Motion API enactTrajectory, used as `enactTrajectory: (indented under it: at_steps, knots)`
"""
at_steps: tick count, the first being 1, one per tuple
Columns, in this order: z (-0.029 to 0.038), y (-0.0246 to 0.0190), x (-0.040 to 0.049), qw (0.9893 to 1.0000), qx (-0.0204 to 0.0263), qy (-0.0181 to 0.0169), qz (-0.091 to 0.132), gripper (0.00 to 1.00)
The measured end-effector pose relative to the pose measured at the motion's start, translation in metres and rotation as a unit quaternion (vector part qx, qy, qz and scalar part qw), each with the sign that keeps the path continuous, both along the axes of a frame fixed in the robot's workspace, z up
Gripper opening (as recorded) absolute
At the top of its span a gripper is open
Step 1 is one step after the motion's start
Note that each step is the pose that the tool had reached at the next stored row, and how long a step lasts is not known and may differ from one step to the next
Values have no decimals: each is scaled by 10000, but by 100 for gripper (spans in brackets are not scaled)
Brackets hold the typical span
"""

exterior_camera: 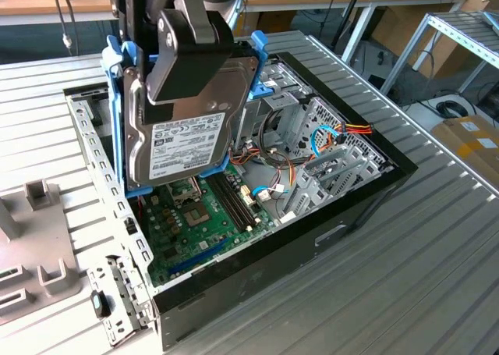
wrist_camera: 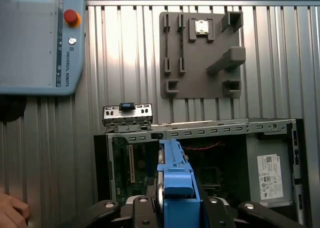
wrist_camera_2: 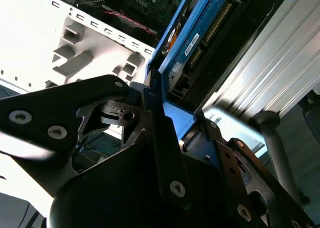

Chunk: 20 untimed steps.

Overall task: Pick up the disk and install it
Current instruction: 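Pick up the disk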

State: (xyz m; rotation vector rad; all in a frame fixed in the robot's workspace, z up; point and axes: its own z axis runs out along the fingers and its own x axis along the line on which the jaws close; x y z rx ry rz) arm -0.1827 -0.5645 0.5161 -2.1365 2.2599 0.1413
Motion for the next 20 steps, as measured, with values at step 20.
enactTrajectory:
  at_steps: [20]
  knots:
    - [-6,-4,156,10000,1,0,0,37]
